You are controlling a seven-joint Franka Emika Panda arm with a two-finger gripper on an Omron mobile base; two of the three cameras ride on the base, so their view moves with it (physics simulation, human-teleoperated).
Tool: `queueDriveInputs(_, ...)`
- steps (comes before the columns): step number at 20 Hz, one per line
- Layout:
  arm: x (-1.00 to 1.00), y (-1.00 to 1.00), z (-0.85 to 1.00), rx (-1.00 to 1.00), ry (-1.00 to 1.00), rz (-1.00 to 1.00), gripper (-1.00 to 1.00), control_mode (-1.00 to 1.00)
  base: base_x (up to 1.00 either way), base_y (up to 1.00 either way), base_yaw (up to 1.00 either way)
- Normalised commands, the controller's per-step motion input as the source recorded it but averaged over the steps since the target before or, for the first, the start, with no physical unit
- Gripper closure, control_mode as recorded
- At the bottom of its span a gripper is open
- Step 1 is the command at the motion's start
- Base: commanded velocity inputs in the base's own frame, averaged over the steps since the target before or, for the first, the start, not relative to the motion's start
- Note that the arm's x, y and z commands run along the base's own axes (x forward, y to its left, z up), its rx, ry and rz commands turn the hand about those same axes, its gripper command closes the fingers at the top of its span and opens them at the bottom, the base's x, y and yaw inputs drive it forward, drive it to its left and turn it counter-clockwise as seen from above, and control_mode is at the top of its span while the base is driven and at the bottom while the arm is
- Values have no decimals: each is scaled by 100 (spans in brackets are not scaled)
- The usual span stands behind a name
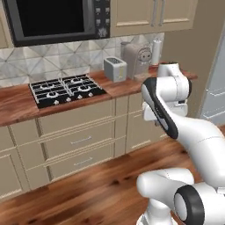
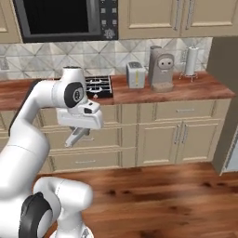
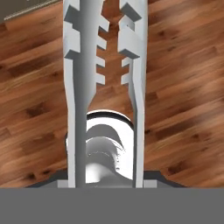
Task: Pick up the tongs from the counter and place them near the plate next to the oven.
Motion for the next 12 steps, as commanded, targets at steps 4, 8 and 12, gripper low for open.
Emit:
queueDriveInputs(4,0,0,0,0,0,0,100,100,33,44,42)
queueDriveInputs(8,0,0,0,0,0,0,100,100,36,87,37)
queueDriveInputs(12,0,0,0,0,0,0,100,100,47,91,32)
